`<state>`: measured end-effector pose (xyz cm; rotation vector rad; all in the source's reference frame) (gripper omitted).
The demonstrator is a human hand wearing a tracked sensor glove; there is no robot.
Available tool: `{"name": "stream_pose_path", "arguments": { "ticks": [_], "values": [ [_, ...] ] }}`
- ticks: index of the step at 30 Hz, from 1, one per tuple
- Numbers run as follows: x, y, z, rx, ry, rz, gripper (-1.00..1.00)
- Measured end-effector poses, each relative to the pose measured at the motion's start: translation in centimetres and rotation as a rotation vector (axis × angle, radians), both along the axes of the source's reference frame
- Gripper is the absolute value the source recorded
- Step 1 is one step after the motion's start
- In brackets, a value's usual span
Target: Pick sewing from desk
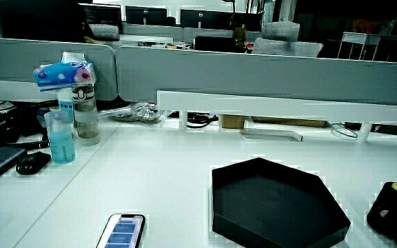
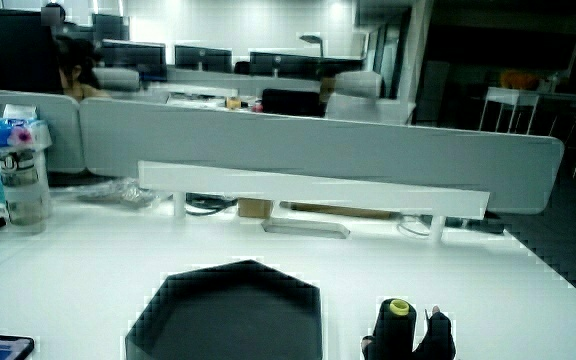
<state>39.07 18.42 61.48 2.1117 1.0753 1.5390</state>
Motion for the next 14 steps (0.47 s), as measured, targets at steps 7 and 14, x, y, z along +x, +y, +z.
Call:
{"name": "stream_pose_path", "arguments": {
  "ticks": [7,14],
  "values": [
    [-0.3,0.0,-0.2,0.032,0.022,0.003,1.00],
    [2.1,1.0,1.0,0.026,-0.159,0.108,1.00]
  ]
}}
